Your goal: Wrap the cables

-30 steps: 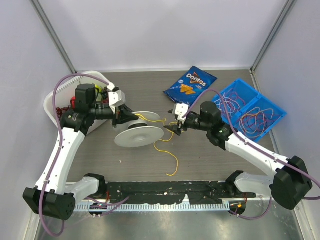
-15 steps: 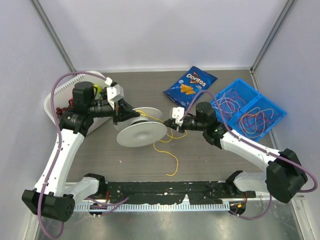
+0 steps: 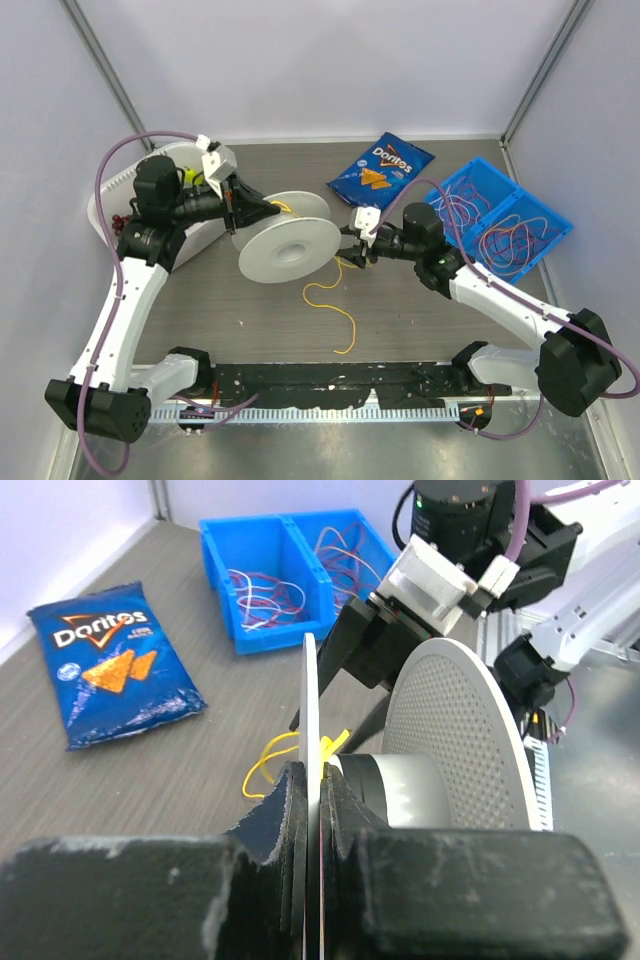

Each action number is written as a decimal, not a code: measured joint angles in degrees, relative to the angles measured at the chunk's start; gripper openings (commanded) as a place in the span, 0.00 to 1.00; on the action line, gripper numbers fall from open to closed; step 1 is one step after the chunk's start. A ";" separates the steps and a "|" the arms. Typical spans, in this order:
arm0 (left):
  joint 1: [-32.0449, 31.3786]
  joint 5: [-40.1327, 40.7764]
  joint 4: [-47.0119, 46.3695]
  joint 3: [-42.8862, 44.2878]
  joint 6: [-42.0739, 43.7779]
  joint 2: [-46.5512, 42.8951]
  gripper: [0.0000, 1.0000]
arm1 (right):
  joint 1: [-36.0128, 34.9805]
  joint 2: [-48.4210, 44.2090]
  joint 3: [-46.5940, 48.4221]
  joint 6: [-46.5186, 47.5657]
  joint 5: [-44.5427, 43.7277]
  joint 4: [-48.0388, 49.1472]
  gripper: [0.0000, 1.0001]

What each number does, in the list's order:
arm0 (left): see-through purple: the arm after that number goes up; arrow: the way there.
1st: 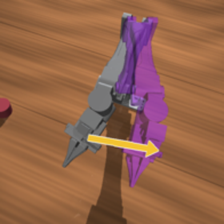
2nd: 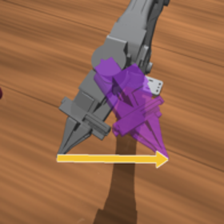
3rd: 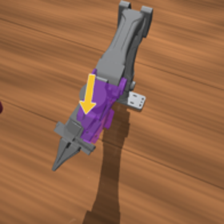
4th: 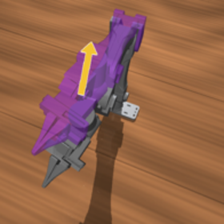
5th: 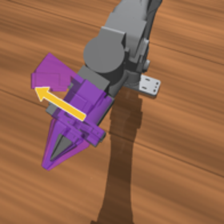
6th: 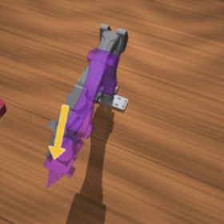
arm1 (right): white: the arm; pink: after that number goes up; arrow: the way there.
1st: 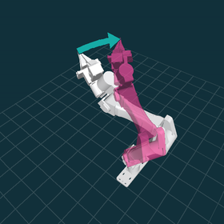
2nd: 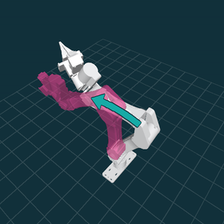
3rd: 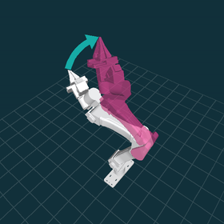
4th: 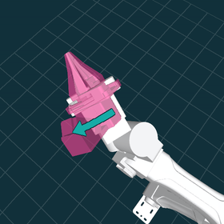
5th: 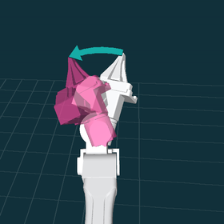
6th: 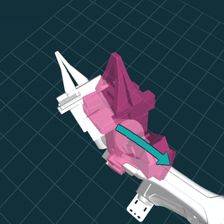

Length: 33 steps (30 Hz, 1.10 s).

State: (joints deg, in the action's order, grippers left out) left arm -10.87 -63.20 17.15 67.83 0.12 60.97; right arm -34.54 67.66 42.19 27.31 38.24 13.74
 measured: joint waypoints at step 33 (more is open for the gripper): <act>0.17 5.35 -12.33 15.34 -25.53 3.93 0.00 | 7.67 4.39 -8.76 -6.75 -7.19 14.82 0.52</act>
State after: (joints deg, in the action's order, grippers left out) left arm -10.70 -57.84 4.82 83.18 -25.41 64.90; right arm -26.87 72.05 33.43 20.56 31.05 28.56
